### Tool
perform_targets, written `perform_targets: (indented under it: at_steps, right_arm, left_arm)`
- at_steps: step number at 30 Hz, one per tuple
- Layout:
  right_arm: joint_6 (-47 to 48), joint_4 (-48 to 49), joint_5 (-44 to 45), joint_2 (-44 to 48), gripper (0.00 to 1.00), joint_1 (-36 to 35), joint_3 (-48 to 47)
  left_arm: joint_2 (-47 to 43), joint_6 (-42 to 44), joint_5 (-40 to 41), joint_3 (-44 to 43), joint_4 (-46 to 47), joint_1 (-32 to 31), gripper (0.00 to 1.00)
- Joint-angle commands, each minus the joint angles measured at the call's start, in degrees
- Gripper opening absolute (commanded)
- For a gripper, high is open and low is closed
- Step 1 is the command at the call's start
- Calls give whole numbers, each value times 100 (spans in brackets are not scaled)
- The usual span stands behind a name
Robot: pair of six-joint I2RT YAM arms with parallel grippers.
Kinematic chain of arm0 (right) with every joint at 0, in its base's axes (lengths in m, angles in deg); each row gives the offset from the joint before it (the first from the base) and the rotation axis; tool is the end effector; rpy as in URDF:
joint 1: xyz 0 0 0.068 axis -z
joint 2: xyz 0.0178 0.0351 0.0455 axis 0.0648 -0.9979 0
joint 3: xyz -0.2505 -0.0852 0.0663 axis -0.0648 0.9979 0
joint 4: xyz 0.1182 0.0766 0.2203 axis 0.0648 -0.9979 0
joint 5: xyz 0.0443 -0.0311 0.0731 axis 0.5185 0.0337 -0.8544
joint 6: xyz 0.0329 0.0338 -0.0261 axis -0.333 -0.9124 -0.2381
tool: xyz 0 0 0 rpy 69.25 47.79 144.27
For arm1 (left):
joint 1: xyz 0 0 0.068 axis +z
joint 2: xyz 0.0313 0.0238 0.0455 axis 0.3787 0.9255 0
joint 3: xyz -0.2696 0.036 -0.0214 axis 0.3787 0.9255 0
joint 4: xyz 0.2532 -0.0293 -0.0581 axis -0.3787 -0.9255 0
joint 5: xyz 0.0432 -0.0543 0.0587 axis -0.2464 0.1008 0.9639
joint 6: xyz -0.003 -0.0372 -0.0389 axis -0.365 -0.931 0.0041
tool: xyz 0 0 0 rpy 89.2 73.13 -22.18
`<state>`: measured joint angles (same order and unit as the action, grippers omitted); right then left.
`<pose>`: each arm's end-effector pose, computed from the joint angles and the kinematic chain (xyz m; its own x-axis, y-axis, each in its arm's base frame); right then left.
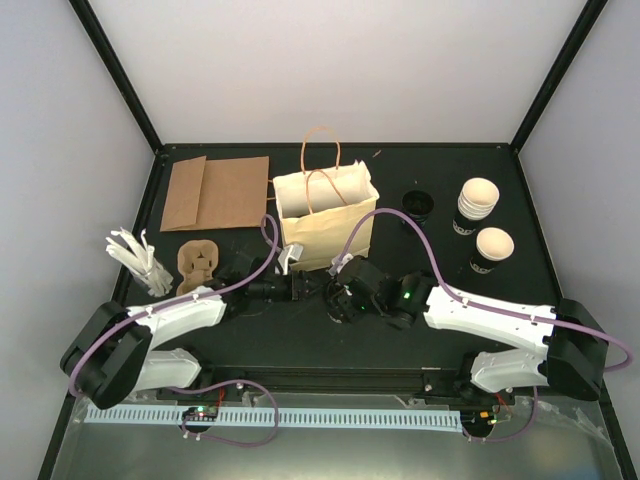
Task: Pack the takeout coffee
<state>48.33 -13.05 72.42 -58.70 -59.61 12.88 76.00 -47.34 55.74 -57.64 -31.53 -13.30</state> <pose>0.1208 0.2269 0.2318 -0.6284 -0.4866 -0.6069 -0.6581 0.7485 0.0813 0.1803 -0.1530 0.1725 -0.9341 -0.0696 -0.3502 0.2642 0.5252 -0.8089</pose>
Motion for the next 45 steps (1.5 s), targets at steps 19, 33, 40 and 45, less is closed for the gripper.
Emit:
perform_targets:
  at_steps: [19, 33, 40, 45]
  right_arm:
    - [-282, -723, -1990, -475, 68, -337, 213]
    - [-684, -1135, -922, -296, 71, -338, -111]
    - [-777, -1052, -753, -298, 71, -336, -160]
    - [-756, -1019, -780, -287, 71, -335, -157]
  left_arm:
    - [1274, 241, -95, -380, -453, 16, 42]
    - [-17, 56, 214, 149, -73, -42, 54]
    - [-1029, 45, 268, 417, -480, -40, 59]
    - [-1198, -90, 16, 647, -378, -91, 55]
